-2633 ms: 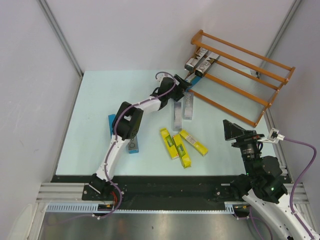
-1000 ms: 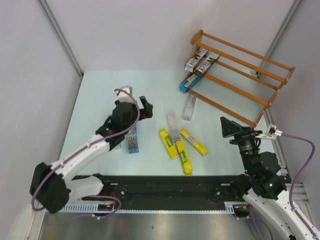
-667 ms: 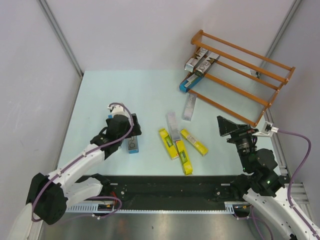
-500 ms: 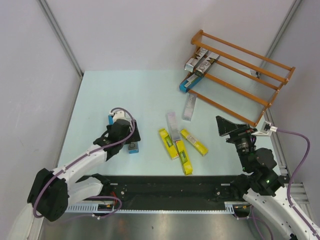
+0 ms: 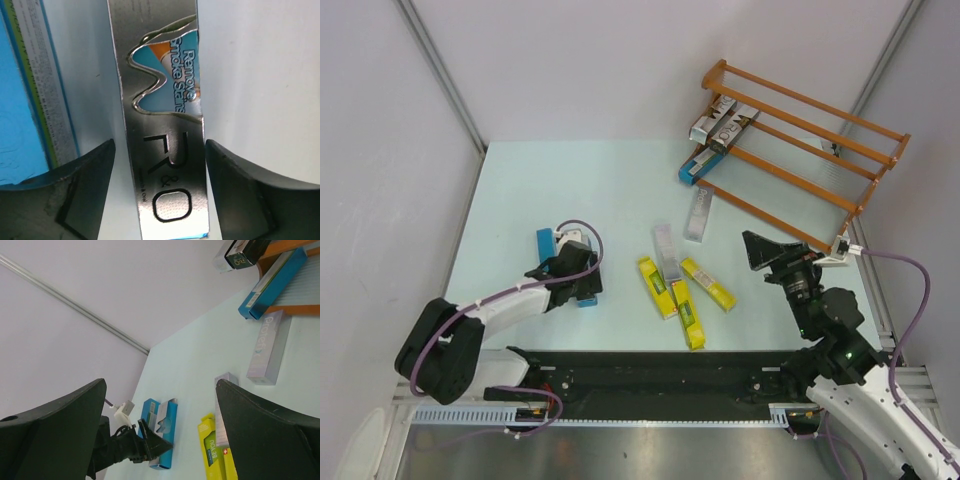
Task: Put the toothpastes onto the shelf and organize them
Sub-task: Pick up the toothpaste from the center of the board.
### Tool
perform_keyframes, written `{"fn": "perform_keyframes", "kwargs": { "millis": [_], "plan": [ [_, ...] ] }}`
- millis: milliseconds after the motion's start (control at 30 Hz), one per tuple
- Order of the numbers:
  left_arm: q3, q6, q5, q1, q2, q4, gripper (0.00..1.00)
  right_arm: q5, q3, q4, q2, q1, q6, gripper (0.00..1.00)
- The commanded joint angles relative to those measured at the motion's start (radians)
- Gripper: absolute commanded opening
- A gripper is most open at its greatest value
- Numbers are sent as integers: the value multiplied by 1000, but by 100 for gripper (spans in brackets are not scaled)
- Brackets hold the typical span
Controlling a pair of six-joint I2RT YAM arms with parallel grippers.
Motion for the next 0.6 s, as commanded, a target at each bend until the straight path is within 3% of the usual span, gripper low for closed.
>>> {"fn": "perform_keyframes", "kwargs": {
  "millis": [0,233,567],
  "plan": [
    [37,2,18,-6,9,28,71,-20,31,65,36,-3,20,97],
    [17,16,20,-22,-37,41,52,-14,31,70,67,-3,27,98],
    [55,24,0,-134,-194,1,44,-78,29,135,178,-4,50,99]
  ]
}}
